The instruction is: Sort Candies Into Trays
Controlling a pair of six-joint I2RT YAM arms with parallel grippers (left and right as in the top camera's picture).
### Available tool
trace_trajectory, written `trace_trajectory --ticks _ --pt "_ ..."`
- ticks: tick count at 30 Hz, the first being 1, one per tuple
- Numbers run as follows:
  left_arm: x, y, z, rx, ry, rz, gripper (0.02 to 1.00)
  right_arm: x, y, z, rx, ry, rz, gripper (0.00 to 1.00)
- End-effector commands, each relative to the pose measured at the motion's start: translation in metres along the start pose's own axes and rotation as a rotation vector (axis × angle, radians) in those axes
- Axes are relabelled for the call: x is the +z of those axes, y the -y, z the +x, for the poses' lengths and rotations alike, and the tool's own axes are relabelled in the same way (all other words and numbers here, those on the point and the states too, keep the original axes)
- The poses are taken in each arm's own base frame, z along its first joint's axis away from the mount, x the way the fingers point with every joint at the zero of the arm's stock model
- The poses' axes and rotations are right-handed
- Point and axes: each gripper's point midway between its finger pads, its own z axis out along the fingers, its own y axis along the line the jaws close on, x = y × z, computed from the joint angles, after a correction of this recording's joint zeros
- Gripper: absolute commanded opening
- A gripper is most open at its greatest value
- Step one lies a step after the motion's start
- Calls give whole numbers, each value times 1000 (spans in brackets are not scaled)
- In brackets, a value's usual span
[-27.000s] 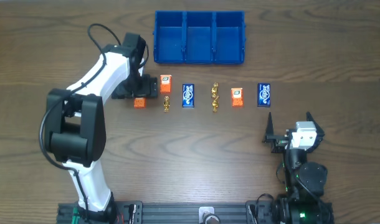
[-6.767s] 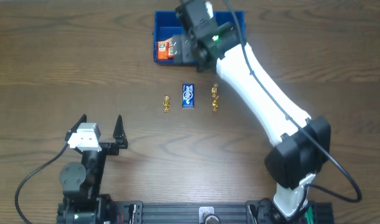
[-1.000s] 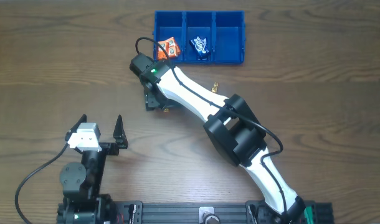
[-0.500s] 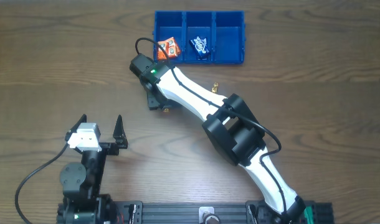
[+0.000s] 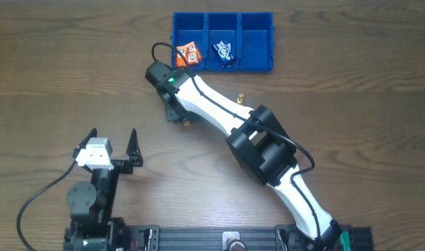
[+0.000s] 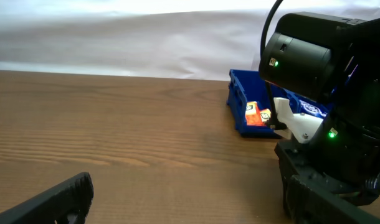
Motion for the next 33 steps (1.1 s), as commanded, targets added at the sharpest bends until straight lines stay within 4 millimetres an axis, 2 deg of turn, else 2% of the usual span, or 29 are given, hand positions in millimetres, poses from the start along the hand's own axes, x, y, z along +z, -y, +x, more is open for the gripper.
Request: trace_trajectory --ticks 1,4,6,9,14,15,17,20,23,25,27,33 --pt "1 2 17 0 -50 18 998 9 7 0 5 -6 31 187" --pt "1 2 17 0 -50 18 998 6 6 -1 6 -3 30 150" --pt "1 2 17 0 -50 18 998 -2 8 -5 6 11 40 134" --pt "1 2 17 0 -50 18 998 -31 12 -15 8 68 56 128" --pt "1 2 17 0 -50 18 996 -103 24 -38 9 239 53 130" --pt "1 2 17 0 -50 18 996 -140 42 -54 42 349 80 130" --pt "1 2 17 0 -50 18 998 -175 62 -72 72 458 98 130" --pt "1 2 17 0 -50 18 998 -215 93 -105 105 601 102 130" --pt "1 2 17 0 -50 18 996 -227 117 -134 123 677 105 130" --pt "1 2 17 0 -50 18 996 -224 133 -148 136 696 120 130" --pt "1 2 17 0 -50 18 998 -216 152 -161 164 702 141 130" --pt "1 2 17 0 -50 18 998 -192 199 -182 238 681 178 130"
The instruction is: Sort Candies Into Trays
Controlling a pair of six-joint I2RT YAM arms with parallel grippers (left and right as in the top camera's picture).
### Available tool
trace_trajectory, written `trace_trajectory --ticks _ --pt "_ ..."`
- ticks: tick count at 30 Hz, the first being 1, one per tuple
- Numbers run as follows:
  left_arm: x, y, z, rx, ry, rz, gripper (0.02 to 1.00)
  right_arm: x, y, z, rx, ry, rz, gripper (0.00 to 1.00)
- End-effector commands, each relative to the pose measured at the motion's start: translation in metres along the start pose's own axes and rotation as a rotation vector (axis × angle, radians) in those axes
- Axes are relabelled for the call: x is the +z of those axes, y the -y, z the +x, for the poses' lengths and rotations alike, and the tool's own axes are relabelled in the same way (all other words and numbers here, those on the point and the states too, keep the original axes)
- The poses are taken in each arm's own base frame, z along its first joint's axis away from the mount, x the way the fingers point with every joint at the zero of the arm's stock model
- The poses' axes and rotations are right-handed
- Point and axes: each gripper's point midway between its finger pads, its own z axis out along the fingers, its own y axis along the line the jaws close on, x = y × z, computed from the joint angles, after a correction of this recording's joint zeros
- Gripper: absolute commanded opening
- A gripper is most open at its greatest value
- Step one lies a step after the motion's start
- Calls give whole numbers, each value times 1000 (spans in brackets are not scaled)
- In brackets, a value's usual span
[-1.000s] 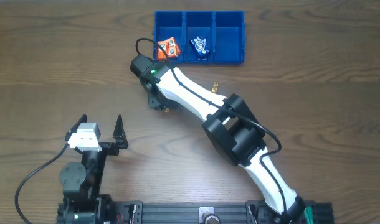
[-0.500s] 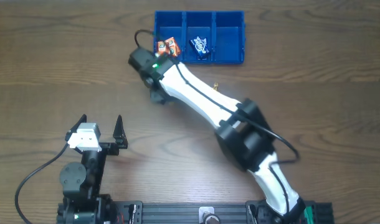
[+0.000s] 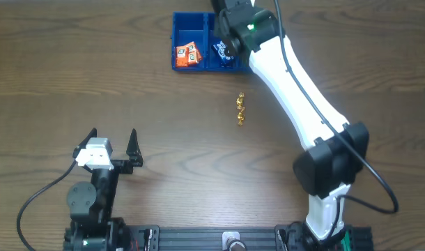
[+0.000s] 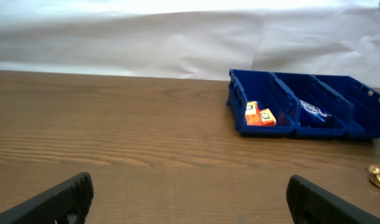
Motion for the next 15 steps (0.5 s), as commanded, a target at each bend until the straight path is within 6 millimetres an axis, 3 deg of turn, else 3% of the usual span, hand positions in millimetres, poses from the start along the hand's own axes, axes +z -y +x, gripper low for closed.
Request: trace_trajectory --ticks 1,10,15 --pt "1 2 17 0 -50 18 998 37 33 3 -1 -32 69 130" --pt "1 2 17 0 -50 18 998 98 59 24 15 -103 90 130" --pt "1 2 17 0 -50 18 998 113 58 38 1 -134 101 130"
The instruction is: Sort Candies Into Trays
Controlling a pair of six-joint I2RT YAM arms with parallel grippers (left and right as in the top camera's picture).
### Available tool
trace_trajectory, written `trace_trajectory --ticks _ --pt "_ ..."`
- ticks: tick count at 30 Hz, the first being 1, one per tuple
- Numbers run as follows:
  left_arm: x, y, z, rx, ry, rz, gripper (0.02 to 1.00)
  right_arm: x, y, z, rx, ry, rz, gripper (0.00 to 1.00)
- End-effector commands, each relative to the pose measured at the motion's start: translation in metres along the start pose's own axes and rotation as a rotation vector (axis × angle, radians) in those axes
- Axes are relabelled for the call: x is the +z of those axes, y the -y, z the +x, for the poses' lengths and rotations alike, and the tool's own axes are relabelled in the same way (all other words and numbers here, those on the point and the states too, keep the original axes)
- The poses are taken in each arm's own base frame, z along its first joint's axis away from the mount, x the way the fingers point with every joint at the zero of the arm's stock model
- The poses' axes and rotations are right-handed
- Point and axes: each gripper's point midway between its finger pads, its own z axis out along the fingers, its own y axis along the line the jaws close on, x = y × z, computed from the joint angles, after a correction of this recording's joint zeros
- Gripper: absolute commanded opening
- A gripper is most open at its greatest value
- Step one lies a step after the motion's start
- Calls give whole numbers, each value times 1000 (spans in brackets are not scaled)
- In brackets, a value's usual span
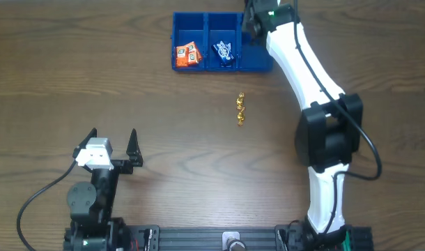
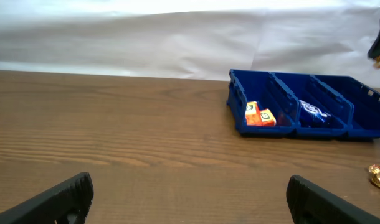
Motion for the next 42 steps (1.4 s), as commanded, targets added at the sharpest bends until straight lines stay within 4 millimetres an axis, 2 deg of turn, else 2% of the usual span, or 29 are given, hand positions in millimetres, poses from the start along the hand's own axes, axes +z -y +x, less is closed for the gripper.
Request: trace_trajectory --ticks 1,8,10,11,15,20,24,26,29,30,31,37,42 --pt "1 2 17 0 -50 18 998 18 -5 17 -41 -40 6 130" --pt "1 2 17 0 -50 18 998 19 -4 21 -47 -52 11 150" --pt "1 2 17 0 -50 18 998 18 -4 22 -50 -58 13 391" --pt "1 2 17 0 -50 18 996 18 -5 23 -53 -60 12 568" --pt "1 2 17 0 -50 18 996 15 -13 28 -69 -67 5 770" --pt "1 2 17 0 -50 18 998 5 -19 33 -89 -79 -2 829" --pt "1 2 17 0 -50 18 998 -29 -13 27 -89 -90 -13 833" --pt "1 2 17 0 -50 18 998 -52 -16 34 -105 -133 -50 833" --pt "1 2 17 0 -50 18 998 -87 -12 62 -89 -260 -62 833" --pt "1 2 17 0 -50 18 998 -100 -10 87 -88 -367 -57 833" --pt "1 2 17 0 -50 18 996 -105 -9 99 -87 -420 -56 833" --pt "1 2 17 0 -50 18 998 -105 -10 168 -162 -626 -40 831" --pt "1 2 17 0 -50 18 996 -88 -12 216 -198 -699 -36 820"
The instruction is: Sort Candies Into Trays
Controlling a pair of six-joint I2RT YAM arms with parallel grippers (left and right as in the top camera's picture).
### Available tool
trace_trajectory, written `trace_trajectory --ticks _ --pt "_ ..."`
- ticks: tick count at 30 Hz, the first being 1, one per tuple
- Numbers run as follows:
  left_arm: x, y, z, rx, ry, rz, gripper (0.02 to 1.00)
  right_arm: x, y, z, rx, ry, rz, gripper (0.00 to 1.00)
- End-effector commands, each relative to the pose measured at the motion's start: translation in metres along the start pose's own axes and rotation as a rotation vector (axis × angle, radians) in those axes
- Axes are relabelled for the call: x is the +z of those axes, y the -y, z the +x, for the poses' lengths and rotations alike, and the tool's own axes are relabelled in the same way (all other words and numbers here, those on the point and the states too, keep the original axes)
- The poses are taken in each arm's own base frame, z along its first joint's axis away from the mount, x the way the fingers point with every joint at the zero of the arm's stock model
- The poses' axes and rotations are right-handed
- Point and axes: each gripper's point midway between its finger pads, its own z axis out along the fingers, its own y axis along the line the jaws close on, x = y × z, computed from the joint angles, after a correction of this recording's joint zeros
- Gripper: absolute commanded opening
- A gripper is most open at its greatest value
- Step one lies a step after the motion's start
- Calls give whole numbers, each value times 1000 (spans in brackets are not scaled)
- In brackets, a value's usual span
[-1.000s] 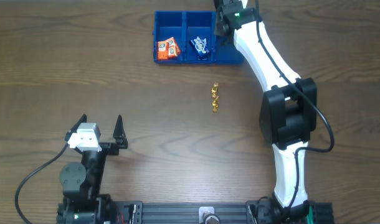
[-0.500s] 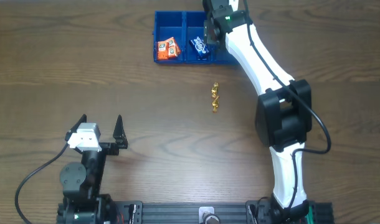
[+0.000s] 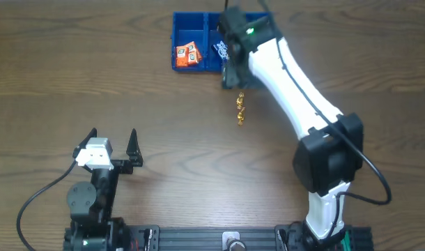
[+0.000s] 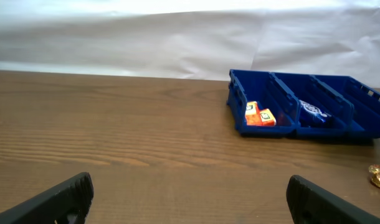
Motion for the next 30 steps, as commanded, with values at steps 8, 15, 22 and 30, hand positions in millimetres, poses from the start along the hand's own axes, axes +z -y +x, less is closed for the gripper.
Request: trace_trajectory --ticks 8,15,22,30 --pt "1 2 17 0 -50 18 998 82 -13 44 -11 -104 -26 766" --pt "1 2 17 0 -50 18 996 101 -12 50 -13 -134 -9 755" --pt "1 2 17 0 -50 18 998 109 -14 47 5 -129 -10 715" --pt "1 2 17 0 -50 18 998 115 -16 44 13 -121 -14 627"
